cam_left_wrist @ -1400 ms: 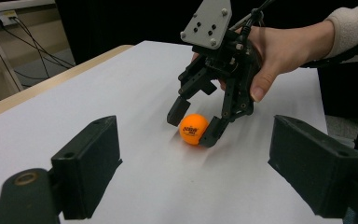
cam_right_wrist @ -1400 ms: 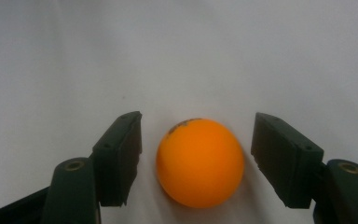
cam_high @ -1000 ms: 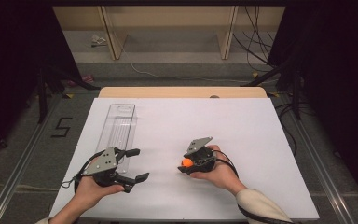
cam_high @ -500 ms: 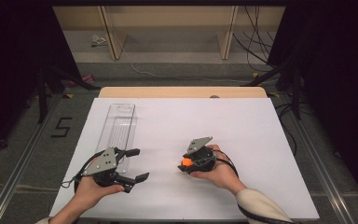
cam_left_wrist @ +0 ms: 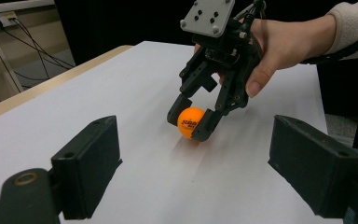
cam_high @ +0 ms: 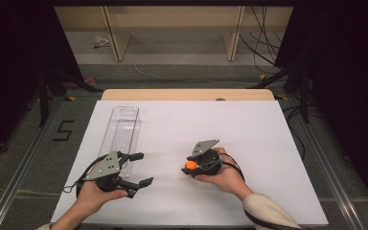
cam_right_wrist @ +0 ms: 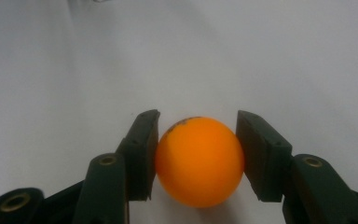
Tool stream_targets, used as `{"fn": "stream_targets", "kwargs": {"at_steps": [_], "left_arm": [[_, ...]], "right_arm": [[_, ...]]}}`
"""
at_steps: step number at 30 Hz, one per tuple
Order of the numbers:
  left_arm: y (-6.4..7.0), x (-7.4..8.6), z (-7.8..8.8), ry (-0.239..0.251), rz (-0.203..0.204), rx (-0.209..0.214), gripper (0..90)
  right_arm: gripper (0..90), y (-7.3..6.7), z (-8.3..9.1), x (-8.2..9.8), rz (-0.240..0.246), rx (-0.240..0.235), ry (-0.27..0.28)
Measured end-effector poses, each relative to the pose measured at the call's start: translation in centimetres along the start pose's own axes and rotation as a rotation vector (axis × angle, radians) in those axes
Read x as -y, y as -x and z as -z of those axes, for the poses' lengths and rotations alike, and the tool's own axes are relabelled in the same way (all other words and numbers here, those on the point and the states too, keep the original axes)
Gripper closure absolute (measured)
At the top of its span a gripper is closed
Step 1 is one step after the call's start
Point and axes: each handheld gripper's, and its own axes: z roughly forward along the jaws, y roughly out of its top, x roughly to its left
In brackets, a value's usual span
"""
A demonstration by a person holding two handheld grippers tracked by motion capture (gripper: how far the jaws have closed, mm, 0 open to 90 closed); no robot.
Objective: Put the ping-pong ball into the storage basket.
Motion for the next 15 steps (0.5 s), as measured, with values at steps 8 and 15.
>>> {"fn": "stream_targets", "kwargs": {"at_steps": [8,15], "left_arm": [[-0.01,0.0,-0.01,0.0,0.0,0.002,15.8],[0.03,-0.01,-0.03,-0.001,-0.001,0.003,15.8]], "right_arm": [[51.1,-0.03,0.51,-0.56,-0.003,0.005,0.03],[51.1,0.03,0.85,-1.05,-0.003,0.015,0.055]]}}
